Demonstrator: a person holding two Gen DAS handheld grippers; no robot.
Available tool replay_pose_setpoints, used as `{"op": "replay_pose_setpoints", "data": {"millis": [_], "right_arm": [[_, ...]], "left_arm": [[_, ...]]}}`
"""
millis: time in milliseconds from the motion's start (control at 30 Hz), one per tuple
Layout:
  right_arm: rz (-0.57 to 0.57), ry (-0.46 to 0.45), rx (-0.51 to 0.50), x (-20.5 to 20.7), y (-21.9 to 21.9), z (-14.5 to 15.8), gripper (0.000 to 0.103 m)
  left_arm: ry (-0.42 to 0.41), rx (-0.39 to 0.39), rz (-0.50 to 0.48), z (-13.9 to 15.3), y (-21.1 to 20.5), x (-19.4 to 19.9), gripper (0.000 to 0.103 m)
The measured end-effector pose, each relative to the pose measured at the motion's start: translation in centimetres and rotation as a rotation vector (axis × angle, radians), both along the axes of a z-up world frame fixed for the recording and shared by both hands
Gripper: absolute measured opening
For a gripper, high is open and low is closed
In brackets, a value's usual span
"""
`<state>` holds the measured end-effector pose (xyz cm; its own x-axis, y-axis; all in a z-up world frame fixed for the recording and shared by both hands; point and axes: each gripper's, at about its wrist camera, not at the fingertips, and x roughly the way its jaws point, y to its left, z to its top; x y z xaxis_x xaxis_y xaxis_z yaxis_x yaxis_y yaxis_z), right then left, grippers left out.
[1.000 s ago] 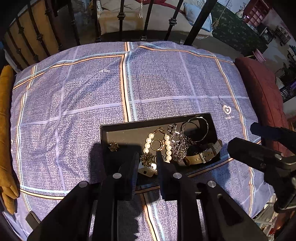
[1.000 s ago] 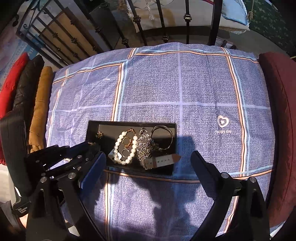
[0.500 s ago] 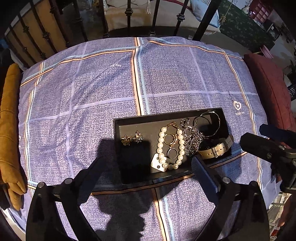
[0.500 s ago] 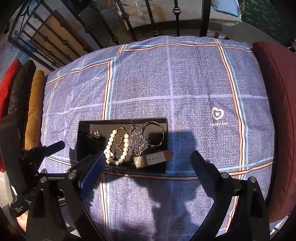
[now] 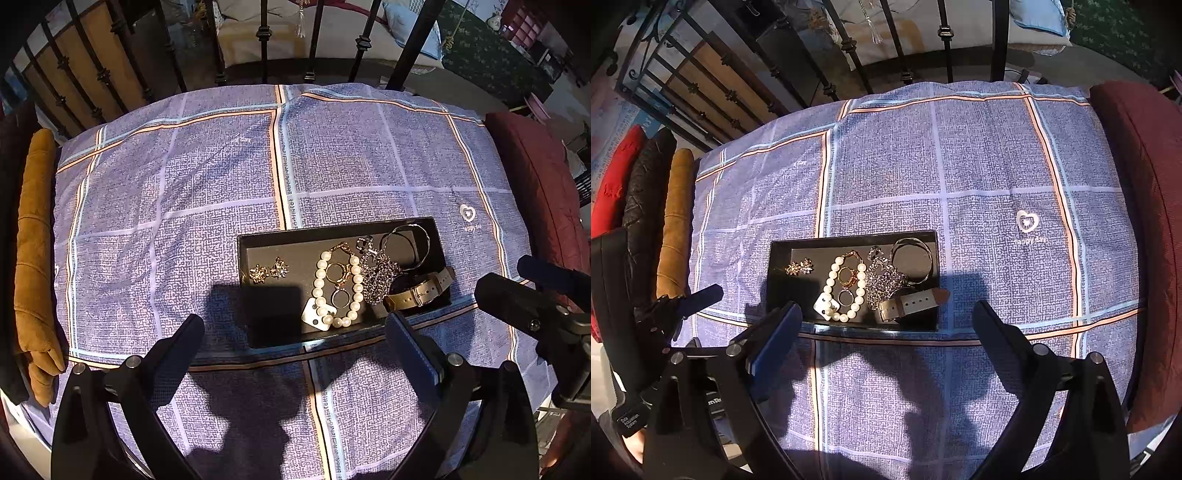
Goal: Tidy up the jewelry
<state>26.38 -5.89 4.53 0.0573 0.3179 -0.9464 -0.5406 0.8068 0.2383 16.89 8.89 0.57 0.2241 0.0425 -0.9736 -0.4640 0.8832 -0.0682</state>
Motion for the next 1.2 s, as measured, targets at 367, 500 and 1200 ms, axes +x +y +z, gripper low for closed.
{"op": "replay_pose_setpoints", "data": {"millis": [367, 500, 1200], "right_arm": [[0.019, -0.030, -0.018, -0.5, 1.4, 1.0, 0.093], [0.020, -0.030, -0.017, -0.7, 1.5, 1.1, 0.093], [0.006, -0.029, -0.016, -0.9, 0.9, 1.2, 0.093]], "left_arm": [[0.034, 0.063, -0.033, 0.6, -0.9, -0.1, 0.096], [0.033, 0.063, -0.028, 0.8, -0.8, 0.0, 0.096], [0.042, 0.025, -0.027, 0.7, -0.9, 0.3, 0.096]]}}
